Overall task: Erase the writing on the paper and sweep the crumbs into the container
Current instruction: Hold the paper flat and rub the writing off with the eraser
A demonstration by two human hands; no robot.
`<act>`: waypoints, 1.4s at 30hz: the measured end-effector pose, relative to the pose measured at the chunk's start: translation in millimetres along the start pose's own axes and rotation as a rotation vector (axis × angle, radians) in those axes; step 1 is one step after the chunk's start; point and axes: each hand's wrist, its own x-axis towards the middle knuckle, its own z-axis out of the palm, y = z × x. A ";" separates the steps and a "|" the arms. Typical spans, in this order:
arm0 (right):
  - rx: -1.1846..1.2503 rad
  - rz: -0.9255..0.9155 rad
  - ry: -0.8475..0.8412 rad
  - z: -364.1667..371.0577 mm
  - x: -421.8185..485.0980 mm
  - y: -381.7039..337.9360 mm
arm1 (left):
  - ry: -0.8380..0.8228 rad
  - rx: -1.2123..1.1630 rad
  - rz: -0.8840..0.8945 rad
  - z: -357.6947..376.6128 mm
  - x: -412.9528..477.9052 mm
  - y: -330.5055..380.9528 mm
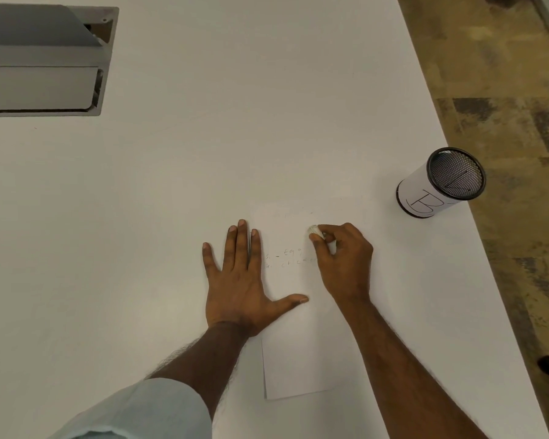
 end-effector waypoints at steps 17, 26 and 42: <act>-0.005 -0.161 -0.347 20.5 -22.0 -19.7 | -0.024 0.012 -0.005 -2.9 -0.1 -0.1; -0.058 -0.138 -0.142 19.8 11.4 -8.4 | 0.003 -0.003 -0.008 -1.6 -0.8 -0.9; -0.024 -0.207 -0.346 24.6 -2.9 -15.1 | 0.049 -0.013 0.019 2.1 -0.1 -0.8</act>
